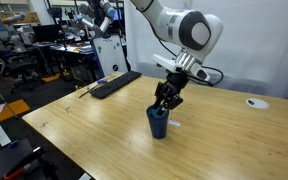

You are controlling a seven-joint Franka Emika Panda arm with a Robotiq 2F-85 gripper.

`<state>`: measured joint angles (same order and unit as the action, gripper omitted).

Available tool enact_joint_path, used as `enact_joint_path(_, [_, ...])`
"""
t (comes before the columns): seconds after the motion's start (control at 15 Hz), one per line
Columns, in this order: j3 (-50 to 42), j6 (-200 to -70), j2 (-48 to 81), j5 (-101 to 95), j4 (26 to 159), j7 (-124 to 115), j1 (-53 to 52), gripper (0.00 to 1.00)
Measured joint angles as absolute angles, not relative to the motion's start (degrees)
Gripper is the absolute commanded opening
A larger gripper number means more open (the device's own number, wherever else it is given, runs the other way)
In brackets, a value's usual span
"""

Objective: Remove the marker from the cup and put it on the table

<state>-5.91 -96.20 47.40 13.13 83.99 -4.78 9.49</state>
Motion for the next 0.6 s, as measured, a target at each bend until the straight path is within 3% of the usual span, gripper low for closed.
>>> enact_joint_path(0.2, [-5.88, -95.9, 47.44, 13.13, 84.04, -4.78, 9.5, 0.51])
enact_joint_path(0.47, [-5.88, -95.42, 47.69, 13.13, 84.72, -4.79, 9.65, 0.37])
enact_joint_path(0.53, [-5.88, -95.24, 47.9, 13.14, 84.82, -4.8, 9.69, 0.43])
enact_joint_path(0.6, [-5.88, -95.02, 48.22, 13.14, 84.84, -4.8, 9.7, 0.42])
